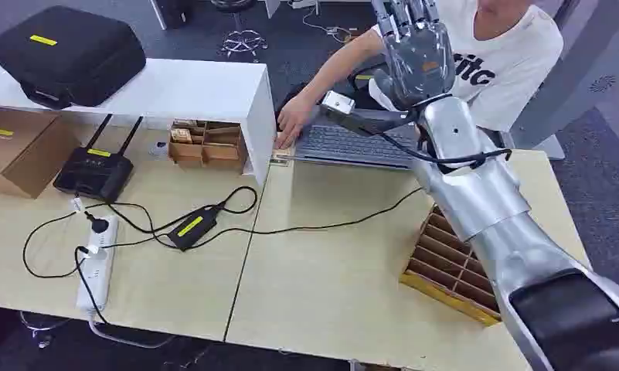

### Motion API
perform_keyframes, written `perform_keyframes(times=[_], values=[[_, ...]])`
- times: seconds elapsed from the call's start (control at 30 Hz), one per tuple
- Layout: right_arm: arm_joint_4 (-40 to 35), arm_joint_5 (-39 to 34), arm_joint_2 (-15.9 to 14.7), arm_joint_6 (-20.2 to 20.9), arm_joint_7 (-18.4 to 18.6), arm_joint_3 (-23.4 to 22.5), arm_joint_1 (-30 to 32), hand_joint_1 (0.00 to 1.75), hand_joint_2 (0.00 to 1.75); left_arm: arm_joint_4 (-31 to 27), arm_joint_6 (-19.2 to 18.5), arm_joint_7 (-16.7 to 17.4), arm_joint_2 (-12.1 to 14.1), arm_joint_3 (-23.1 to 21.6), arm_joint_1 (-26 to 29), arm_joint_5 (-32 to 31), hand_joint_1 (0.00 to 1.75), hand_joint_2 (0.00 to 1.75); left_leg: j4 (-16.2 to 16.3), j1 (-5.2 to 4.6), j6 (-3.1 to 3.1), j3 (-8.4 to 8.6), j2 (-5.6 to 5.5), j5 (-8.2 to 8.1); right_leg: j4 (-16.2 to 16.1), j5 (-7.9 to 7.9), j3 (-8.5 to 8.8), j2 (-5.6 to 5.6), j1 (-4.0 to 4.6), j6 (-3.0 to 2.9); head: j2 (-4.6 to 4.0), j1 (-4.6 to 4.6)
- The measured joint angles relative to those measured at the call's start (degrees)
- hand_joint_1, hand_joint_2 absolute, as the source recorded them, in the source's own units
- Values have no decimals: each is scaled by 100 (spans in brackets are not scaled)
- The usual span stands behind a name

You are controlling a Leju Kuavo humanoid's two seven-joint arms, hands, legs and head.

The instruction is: Pass the card to the sensor for recognition and then transmit it.

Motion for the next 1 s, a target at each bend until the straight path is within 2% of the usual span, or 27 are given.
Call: perform_keyframes(times=[0.23,0.6,0.63,0.67,0.7,1.0], values=[[592,-133,-15,-61,92,-35,-154,0,175,0,-7,31,-15,0,-8,-66,0,175,1,1,0,1,2,0,-1,0,-2,2,1,0,0,0],[907,-133,-87,-118,124,-70,-156,0,175,0,-7,48,-13,0,-8,-85,0,175,1,1,0,1,2,0,-1,0,-3,2,1,0,0,0],[922,-133,-90,-120,124,-70,-156,56,175,0,-7,48,-13,0,-8,-85,0,175,1,1,0,1,3,0,-1,0,-3,2,1,0,0,0],[937,-131,-90,-120,116,-70,-156,140,175,0,-7,48,-11,0,-8,-85,0,175,1,1,0,1,3,0,-1,0,-3,2,1,0,0,0],[950,-125,-90,-120,111,-70,-156,175,175,0,-7,48,-11,0,-8,-85,0,175,1,1,0,0,2,0,-1,0,-3,2,1,0,0,0],[1055,-114,-90,-109,-72,-70,-155,175,175,0,-7,48,-11,0,-8,-116,0,175,1,1,0,-1,1,0,-1,0,-3,1,2,0,0,0]])
